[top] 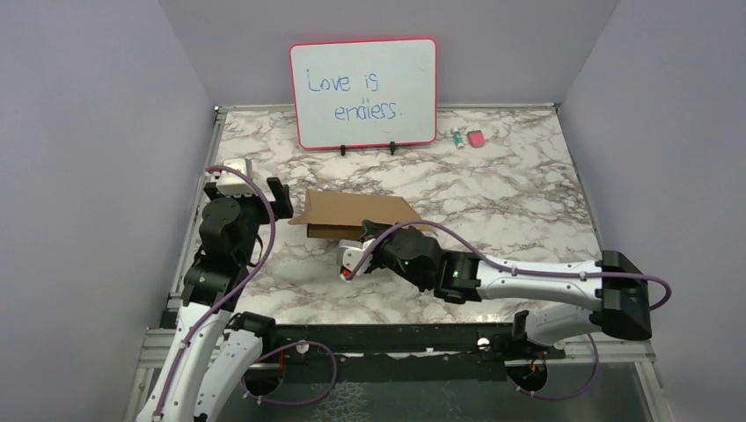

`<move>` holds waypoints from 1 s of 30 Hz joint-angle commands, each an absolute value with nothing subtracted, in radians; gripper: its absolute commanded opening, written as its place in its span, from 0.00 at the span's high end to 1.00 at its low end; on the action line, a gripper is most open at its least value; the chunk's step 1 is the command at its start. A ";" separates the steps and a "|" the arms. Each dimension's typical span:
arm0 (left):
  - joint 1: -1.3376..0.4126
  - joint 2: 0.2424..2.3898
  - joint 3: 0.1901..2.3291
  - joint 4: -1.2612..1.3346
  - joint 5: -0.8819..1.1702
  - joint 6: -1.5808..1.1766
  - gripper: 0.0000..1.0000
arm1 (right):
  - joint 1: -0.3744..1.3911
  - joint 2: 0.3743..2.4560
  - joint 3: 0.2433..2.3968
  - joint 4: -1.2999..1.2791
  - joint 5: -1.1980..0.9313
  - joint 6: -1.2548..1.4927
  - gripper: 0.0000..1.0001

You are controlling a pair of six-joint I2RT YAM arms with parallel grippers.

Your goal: Fold the paper box

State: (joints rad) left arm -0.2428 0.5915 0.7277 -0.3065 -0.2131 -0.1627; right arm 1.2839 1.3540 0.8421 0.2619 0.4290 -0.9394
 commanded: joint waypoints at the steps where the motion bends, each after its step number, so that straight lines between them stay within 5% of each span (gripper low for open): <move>1: -0.236 0.577 0.878 -0.376 -0.161 -0.149 0.01 | 1.292 1.296 1.001 -0.162 0.320 -0.822 0.99; 8: -0.236 0.581 0.995 -0.494 -0.075 -0.109 0.01 | 1.286 1.303 1.202 -0.456 0.249 -0.781 0.99; 21: -0.237 0.672 0.965 -0.533 0.096 -0.078 0.02 | 1.047 1.435 1.314 -0.499 0.006 -0.859 0.99; 30: -0.237 0.788 0.981 -0.517 0.168 -0.042 0.03 | 0.969 1.561 1.415 -0.500 -0.070 -0.878 0.79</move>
State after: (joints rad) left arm -0.2420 0.7654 0.9718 -0.5205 0.0956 -0.0761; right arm 0.9791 1.5249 1.3716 -0.4595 -0.0040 -0.8650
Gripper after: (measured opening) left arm 0.980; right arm 0.146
